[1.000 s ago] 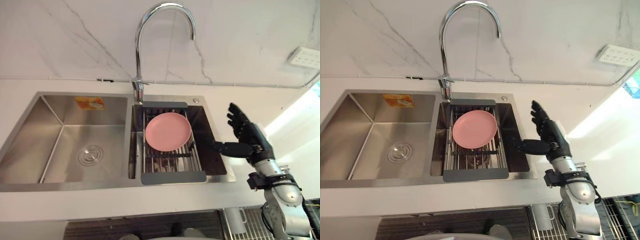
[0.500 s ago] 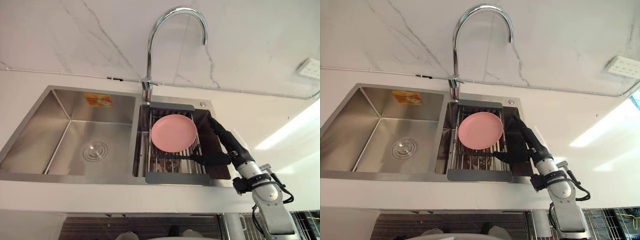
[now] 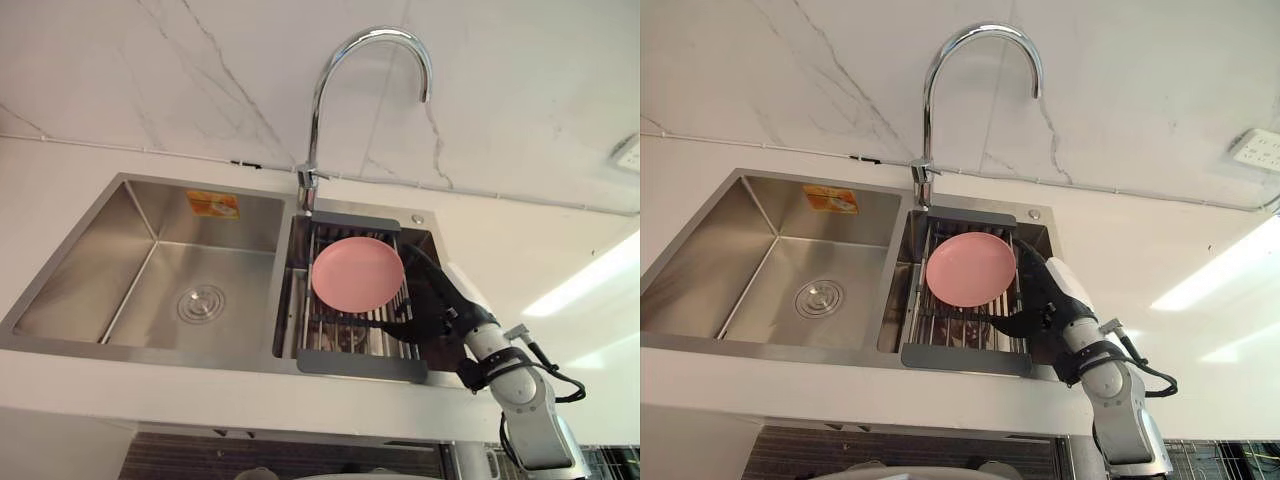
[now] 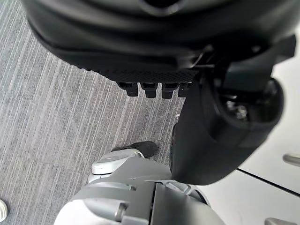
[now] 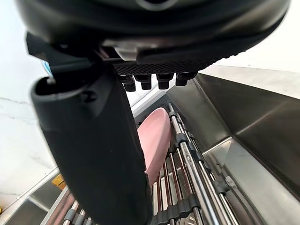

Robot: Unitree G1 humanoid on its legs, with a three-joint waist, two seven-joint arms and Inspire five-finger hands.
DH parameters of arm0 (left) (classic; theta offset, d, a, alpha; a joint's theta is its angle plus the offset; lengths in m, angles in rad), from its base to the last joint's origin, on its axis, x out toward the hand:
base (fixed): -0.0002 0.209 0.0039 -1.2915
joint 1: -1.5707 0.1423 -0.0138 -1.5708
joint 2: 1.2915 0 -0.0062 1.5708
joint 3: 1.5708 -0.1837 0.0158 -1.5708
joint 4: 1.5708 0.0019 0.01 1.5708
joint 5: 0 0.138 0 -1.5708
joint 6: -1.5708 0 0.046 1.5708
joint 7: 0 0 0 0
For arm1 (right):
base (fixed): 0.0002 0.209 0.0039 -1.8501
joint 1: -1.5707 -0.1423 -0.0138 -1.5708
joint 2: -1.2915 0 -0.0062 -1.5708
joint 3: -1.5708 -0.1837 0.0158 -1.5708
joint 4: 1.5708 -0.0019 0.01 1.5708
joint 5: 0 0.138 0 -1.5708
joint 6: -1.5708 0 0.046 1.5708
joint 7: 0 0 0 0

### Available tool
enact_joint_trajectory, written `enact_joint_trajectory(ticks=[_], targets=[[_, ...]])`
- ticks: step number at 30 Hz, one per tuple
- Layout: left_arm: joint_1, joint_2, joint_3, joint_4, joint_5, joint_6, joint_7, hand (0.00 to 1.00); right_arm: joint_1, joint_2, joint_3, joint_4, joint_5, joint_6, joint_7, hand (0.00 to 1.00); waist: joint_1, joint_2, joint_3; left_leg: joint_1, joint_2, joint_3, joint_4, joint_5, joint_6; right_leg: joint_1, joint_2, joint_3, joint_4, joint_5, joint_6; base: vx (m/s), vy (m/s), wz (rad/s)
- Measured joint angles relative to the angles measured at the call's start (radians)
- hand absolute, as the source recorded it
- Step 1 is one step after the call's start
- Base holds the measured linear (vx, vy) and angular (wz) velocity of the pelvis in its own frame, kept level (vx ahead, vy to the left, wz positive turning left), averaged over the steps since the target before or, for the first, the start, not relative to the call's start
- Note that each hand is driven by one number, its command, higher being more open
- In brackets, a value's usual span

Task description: Walk over to the sink, pick up the cup, carry it to the dishwasher, place the cup inside the dishwasher, then close the dishwasher door

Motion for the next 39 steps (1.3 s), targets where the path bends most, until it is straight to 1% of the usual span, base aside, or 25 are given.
enact_joint_trajectory(ticks=[3,8,13,19,22,24,27,30,33,36,39], targets=[[0.001,-0.001,0.000,-0.001,0.000,0.003,0.000,1.00,-0.005,0.000,0.005,0.017,-0.059,-0.024,-0.021,1.00,0.001,0.000,-0.001,0.004,-0.003,-0.001,-0.003,0.001,0.000,0.008,0.000,-0.001,-0.012,0.005,0.001,0.00,0.000,0.00],[0.002,-0.002,0.000,-0.001,0.002,0.004,0.000,1.00,-0.037,-0.005,0.040,0.083,-0.159,-0.041,-0.043,1.00,0.002,-0.001,-0.002,0.008,-0.007,-0.006,-0.008,0.004,0.002,0.018,0.000,-0.004,-0.026,0.014,0.002,0.00,0.000,0.00],[0.001,-0.009,-0.001,-0.008,0.003,0.016,0.000,1.00,-0.083,-0.016,0.087,0.144,-0.205,-0.061,-0.047,1.00,0.004,0.000,-0.002,0.031,-0.025,-0.017,-0.074,0.050,0.002,0.018,-0.006,-0.018,-0.026,0.018,0.005,-0.03,0.019,0.09],[0.017,-0.014,0.000,-0.031,0.006,0.023,0.000,1.00,-0.107,-0.034,0.107,0.149,-0.257,-0.069,-0.059,1.00,0.006,0.003,-0.002,0.041,-0.030,-0.026,-0.106,0.068,-0.011,0.018,-0.009,-0.029,-0.017,0.016,0.008,-0.05,0.011,0.06],[0.022,-0.017,0.000,-0.032,0.006,0.023,0.000,1.00,-0.109,-0.044,0.114,0.152,-0.288,-0.096,-0.099,1.00,0.006,0.007,-0.004,0.045,-0.031,-0.026,-0.116,0.071,-0.012,0.018,-0.010,-0.030,-0.015,0.015,0.009,-0.03,0.011,0.01],[0.023,-0.022,0.000,-0.033,0.023,0.017,0.000,1.00,-0.110,-0.045,0.114,0.154,-0.323,-0.128,-0.139,1.00,0.006,0.012,-0.007,0.048,-0.033,-0.026,-0.125,0.074,-0.011,0.017,-0.010,-0.032,-0.016,0.015,0.009,0.00,0.000,0.00],[0.028,-0.027,-0.001,-0.040,0.035,-0.006,-0.001,1.00,-0.131,-0.050,0.121,0.177,-0.378,-0.165,-0.191,1.00,0.008,0.015,-0.007,0.050,-0.036,-0.028,-0.135,0.080,-0.010,0.016,-0.010,-0.036,-0.017,0.015,0.009,0.00,0.000,0.00],[0.028,-0.033,-0.003,-0.064,0.045,-0.032,-0.007,1.00,-0.163,-0.061,0.137,0.242,-0.433,-0.174,-0.229,1.00,0.019,0.018,-0.005,0.052,-0.039,-0.033,-0.141,0.089,-0.005,0.016,-0.011,-0.041,-0.020,0.015,0.010,0.01,0.015,0.04],[0.024,-0.042,-0.012,-0.089,0.044,-0.056,-0.013,1.00,-0.187,-0.075,0.155,0.302,-0.441,-0.167,-0.257,1.00,0.026,0.026,0.000,0.051,-0.043,-0.044,-0.143,0.092,-0.008,0.021,-0.013,-0.053,-0.024,0.016,0.013,0.02,0.020,0.11],[0.024,-0.044,-0.021,-0.103,0.045,-0.058,-0.015,1.00,-0.206,-0.080,0.155,0.341,-0.442,-0.161,-0.258,1.00,0.027,0.035,0.003,0.054,-0.042,-0.054,-0.143,0.092,-0.011,0.030,-0.013,-0.061,-0.026,0.013,0.017,0.01,0.011,0.10],[0.024,-0.044,-0.021,-0.105,0.045,-0.056,-0.016,1.00,-0.223,-0.084,0.156,0.373,-0.441,-0.155,-0.259,1.00,0.028,0.037,0.003,0.055,-0.042,-0.055,-0.143,0.092,-0.020,0.030,-0.013,-0.062,-0.026,0.013,0.017,0.00,0.003,0.01]])
